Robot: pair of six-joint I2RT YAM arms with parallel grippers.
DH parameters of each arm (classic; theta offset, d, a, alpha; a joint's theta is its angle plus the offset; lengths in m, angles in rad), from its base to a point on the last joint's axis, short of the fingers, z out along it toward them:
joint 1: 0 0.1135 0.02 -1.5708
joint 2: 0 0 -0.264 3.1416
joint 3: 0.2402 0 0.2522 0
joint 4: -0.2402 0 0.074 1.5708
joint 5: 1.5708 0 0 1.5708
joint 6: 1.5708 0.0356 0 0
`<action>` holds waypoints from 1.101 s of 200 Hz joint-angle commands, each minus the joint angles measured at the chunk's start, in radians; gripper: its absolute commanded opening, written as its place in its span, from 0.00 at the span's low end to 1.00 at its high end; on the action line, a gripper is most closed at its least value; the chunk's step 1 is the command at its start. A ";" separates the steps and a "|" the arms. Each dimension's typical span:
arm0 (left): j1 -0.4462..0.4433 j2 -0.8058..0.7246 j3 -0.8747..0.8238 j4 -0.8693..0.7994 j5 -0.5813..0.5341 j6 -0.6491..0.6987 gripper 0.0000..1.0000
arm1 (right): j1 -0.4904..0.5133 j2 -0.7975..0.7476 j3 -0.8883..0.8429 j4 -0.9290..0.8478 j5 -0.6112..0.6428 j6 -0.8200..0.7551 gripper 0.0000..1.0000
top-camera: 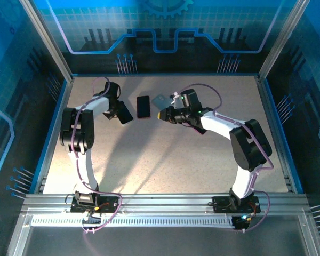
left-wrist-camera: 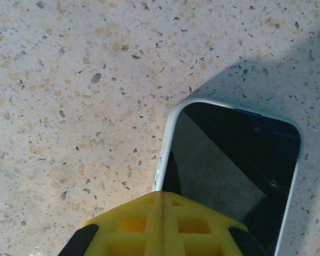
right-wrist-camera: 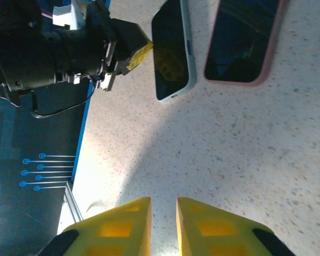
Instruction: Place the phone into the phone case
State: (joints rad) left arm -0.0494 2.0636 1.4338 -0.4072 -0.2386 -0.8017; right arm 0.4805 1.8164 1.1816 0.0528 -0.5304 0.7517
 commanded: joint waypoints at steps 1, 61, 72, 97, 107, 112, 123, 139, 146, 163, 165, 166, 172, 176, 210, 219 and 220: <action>-0.007 0.011 0.015 -0.044 -0.012 0.032 0.00 | -0.024 -0.055 -0.029 -0.014 0.003 -0.028 0.21; -0.006 -0.088 -0.069 -0.035 -0.047 0.042 0.00 | -0.039 -0.048 -0.042 -0.007 -0.015 -0.025 0.21; -0.005 -0.100 -0.084 -0.032 -0.048 0.044 0.00 | -0.039 -0.046 -0.040 -0.005 -0.018 -0.022 0.21; -0.006 -0.093 -0.094 -0.027 -0.038 0.044 0.00 | -0.039 -0.042 -0.039 -0.002 -0.019 -0.019 0.21; -0.005 -0.084 -0.094 -0.022 -0.027 0.041 0.00 | -0.039 -0.041 -0.036 -0.003 -0.019 -0.018 0.21; -0.005 -0.080 -0.093 -0.020 -0.024 0.039 0.00 | -0.039 -0.039 -0.036 -0.005 -0.018 -0.019 0.21; -0.006 -0.069 -0.088 -0.016 -0.017 0.036 0.00 | -0.039 -0.039 -0.033 -0.009 -0.019 -0.020 0.21; -0.007 -0.052 -0.076 -0.015 -0.012 0.034 0.00 | -0.040 -0.037 -0.027 -0.019 -0.019 -0.025 0.21; -0.007 -0.043 -0.068 -0.015 -0.013 0.035 0.00 | -0.040 -0.037 -0.024 -0.023 -0.019 -0.026 0.21; -0.007 -0.020 -0.048 -0.019 -0.006 0.033 0.00 | -0.043 -0.035 -0.023 -0.028 -0.016 -0.028 0.21; -0.007 -0.018 -0.044 -0.018 -0.006 0.033 0.00 | -0.044 -0.033 -0.022 -0.028 -0.016 -0.027 0.21; -0.007 -0.016 -0.043 -0.019 -0.005 0.034 0.00 | -0.045 -0.033 -0.022 -0.028 -0.016 -0.026 0.21; -0.007 -0.007 -0.035 -0.018 -0.002 0.032 0.00 | -0.046 -0.032 -0.022 -0.028 -0.017 -0.025 0.21; -0.007 -0.001 -0.029 -0.020 0.002 0.033 0.00 | -0.048 -0.031 -0.022 -0.028 -0.017 -0.025 0.21; -0.010 0.040 0.020 -0.022 0.011 0.031 0.00 | -0.061 -0.030 -0.022 -0.033 -0.021 -0.020 0.22; -0.010 0.050 0.034 -0.025 0.012 0.032 0.00 | -0.063 -0.031 -0.023 -0.032 -0.021 -0.021 0.22; -0.010 0.052 0.035 -0.025 0.012 0.033 0.00 | -0.063 -0.031 -0.024 -0.033 -0.021 -0.022 0.22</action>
State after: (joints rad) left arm -0.0502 2.0693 1.4151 -0.4194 -0.2523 -0.7788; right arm 0.4366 1.7897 1.1461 0.0410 -0.5320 0.7406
